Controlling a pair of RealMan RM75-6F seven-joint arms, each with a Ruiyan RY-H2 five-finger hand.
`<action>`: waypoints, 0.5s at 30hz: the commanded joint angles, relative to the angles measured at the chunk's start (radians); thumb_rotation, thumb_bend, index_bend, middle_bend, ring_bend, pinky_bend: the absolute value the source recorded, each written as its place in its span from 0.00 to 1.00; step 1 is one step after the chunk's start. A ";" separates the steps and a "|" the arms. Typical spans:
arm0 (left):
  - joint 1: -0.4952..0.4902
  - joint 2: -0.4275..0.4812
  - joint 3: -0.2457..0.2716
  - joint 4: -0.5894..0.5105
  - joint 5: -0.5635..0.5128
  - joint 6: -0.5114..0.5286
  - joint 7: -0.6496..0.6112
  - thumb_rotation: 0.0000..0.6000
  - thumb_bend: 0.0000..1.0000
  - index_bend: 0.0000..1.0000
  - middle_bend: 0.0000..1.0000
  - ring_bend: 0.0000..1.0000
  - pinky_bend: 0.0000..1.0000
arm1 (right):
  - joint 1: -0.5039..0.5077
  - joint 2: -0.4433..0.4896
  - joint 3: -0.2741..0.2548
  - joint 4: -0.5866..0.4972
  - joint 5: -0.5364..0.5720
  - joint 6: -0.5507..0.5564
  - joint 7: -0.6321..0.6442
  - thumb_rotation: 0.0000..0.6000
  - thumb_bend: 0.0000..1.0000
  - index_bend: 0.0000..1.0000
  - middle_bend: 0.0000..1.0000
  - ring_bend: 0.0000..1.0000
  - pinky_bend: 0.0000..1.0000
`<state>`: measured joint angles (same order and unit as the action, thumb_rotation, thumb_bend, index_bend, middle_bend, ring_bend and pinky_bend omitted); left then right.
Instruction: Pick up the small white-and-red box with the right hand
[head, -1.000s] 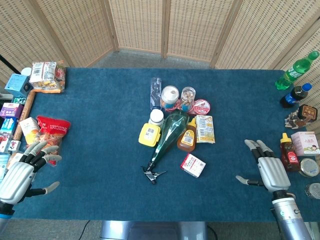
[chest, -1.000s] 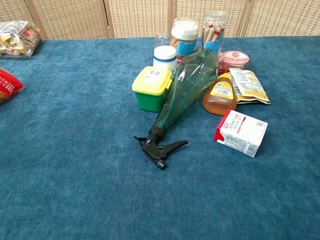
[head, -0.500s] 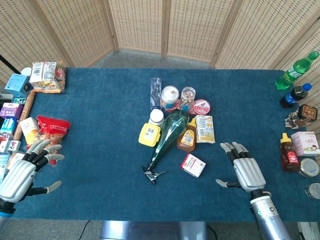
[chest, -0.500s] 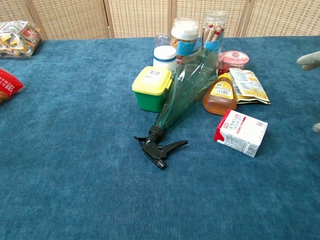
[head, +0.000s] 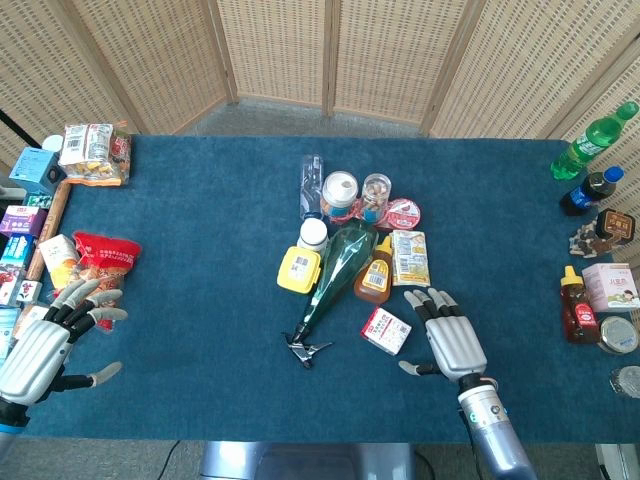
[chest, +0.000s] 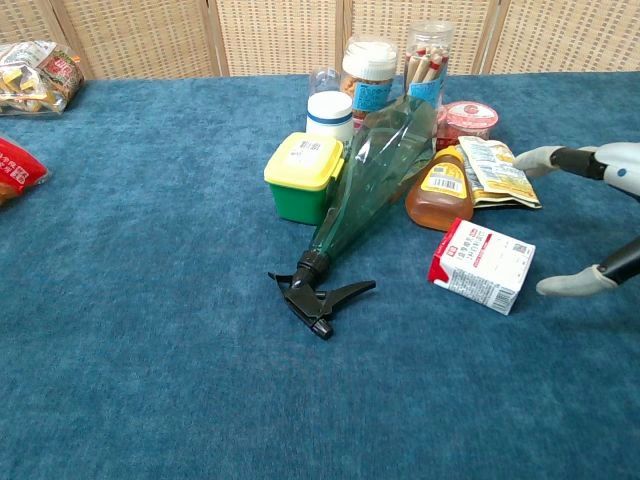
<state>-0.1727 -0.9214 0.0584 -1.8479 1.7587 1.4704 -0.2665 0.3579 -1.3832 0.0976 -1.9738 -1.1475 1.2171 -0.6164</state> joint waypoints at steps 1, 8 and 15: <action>0.000 0.000 0.000 0.000 -0.001 0.001 -0.001 1.00 0.24 0.31 0.20 0.00 0.00 | 0.009 -0.013 -0.004 0.006 0.014 -0.001 -0.016 0.79 0.00 0.00 0.00 0.00 0.04; 0.001 -0.002 0.002 0.001 0.000 0.004 -0.002 1.00 0.24 0.31 0.21 0.00 0.00 | 0.031 -0.046 -0.014 0.024 0.052 -0.008 -0.046 0.79 0.00 0.00 0.00 0.00 0.04; 0.006 -0.002 0.004 0.008 -0.003 0.014 -0.010 1.00 0.24 0.31 0.20 0.00 0.00 | 0.062 -0.073 -0.007 0.032 0.100 -0.024 -0.067 0.79 0.00 0.00 0.00 0.00 0.04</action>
<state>-0.1667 -0.9234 0.0626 -1.8402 1.7560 1.4838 -0.2758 0.4139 -1.4511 0.0881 -1.9447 -1.0551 1.1970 -0.6792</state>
